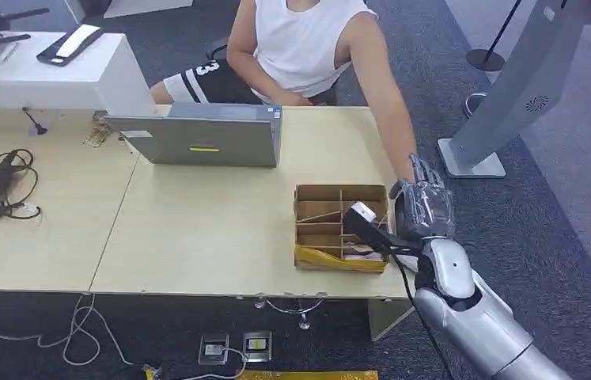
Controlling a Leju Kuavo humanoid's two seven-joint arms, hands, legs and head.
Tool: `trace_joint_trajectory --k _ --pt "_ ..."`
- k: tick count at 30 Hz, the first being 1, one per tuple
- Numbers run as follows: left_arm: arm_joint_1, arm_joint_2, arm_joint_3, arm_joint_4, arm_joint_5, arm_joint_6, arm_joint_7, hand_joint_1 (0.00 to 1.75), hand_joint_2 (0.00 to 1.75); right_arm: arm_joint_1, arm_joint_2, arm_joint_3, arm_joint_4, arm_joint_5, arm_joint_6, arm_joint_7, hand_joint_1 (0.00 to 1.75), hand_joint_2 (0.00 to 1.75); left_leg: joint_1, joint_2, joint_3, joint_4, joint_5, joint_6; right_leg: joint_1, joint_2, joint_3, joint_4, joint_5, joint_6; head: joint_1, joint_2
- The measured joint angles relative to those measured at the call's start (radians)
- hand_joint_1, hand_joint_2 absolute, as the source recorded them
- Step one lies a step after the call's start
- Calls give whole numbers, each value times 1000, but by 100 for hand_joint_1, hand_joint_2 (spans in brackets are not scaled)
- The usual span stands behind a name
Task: Pass the card to the sensor for recognition and then transmit it.
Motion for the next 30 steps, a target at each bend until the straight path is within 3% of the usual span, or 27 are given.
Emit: trace_joint_trajectory --k 6,10,16,20,24,30 --pt "-13 -3 -18 8 -11 0 0 0 0 -54 -11 -14 -121 50 -7 23 175 175 0 0 0 0 0 0 0 0 0 0 0 0 0 0" --pt "-26 -3 -24 11 -30 0 5 0 0 -103 -16 -22 -188 78 50 34 175 175 0 0 0 0 0 0 0 0 0 0 0 0 0 0" --pt "-40 -9 -40 16 -45 0 14 0 0 -135 -16 -31 -241 88 82 34 175 175 0 0 0 0 0 0 0 0 0 0 0 0 0 0" --pt "-59 -12 -52 18 -81 0 46 0 0 -175 -12 -26 -244 94 147 23 175 175 0 -1 -1 0 0 0 0 -1 0 0 0 0 0 0" --pt "-91 -13 -79 19 -134 0 88 0 0 -251 30 1 -206 75 213 11 175 175 0 -1 -2 0 0 0 0 -1 -1 0 0 0 0 0" --pt "-115 -19 -100 19 -164 0 111 0 0 -313 96 43 -108 62 217 5 175 175 1 -3 -2 0 1 -1 1 -2 -1 0 0 0 0 0"
